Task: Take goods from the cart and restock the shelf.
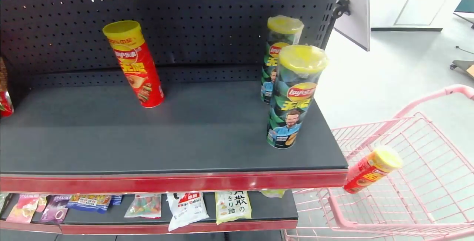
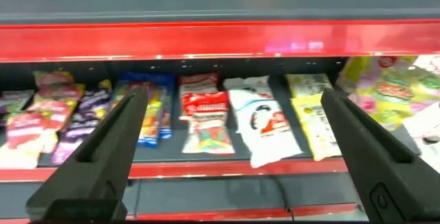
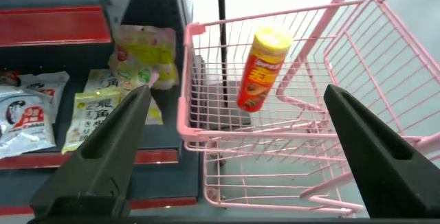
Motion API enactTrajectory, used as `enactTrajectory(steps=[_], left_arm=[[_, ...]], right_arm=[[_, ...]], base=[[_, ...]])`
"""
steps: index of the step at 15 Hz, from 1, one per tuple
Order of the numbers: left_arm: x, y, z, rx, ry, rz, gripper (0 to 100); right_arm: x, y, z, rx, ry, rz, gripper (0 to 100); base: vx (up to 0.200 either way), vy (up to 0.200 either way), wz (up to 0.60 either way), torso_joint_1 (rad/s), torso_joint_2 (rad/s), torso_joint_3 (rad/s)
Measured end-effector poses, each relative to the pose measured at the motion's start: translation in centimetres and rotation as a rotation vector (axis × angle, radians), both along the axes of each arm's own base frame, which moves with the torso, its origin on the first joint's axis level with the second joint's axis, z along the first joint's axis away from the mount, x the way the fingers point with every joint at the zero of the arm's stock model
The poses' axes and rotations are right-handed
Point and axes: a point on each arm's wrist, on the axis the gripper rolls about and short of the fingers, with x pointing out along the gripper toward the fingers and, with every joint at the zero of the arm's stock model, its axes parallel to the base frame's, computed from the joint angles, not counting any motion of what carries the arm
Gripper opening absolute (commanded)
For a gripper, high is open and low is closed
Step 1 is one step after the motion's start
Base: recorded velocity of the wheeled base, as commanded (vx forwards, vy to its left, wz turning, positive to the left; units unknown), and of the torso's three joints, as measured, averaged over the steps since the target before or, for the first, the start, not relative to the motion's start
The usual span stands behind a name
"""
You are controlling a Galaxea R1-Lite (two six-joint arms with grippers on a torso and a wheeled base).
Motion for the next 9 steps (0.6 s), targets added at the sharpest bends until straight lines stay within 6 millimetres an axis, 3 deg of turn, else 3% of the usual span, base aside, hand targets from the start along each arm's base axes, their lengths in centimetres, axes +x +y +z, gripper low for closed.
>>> enactTrajectory(steps=[9], left_arm=[[0.0,0.0,0.0,0.0,0.0,0.0,100]], right_arm=[[0.0,0.0,0.0,0.0,0.0,0.0,100]], base=[[0.0,-0.2,0.0,0.002,0.0,0.001]])
